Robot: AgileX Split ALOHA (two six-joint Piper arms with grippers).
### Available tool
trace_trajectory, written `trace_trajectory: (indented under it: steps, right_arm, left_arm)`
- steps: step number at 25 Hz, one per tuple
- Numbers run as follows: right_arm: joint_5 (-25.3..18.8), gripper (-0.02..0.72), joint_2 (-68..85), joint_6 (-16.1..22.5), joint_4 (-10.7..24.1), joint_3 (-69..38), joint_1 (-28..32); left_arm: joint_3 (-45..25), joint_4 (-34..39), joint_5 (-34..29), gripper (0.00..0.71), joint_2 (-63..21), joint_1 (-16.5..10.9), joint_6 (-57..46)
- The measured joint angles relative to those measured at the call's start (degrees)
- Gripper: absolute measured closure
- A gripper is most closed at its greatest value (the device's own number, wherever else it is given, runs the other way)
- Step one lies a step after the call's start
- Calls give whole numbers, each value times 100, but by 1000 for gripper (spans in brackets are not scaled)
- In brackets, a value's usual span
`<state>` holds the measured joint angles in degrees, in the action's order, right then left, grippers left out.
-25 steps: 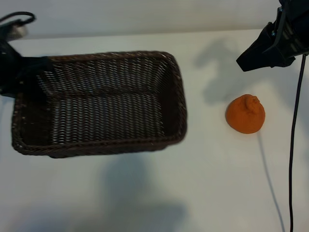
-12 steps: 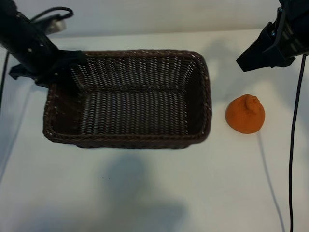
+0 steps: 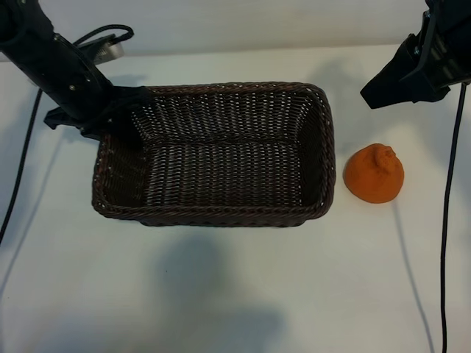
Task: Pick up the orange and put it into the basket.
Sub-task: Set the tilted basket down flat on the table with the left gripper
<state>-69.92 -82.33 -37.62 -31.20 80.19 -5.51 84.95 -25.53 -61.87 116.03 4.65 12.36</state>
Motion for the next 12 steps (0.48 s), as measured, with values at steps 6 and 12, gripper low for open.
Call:
trace_trajectory:
  steps: [6, 12]
  right_arm:
    - [0, 270, 0, 0, 0, 0, 0]
    - [0, 270, 0, 0, 0, 0, 0]
  left_arm:
    - [0, -43, 141, 541, 288, 0, 77]
    - [0, -104, 299, 541, 584, 32, 83]
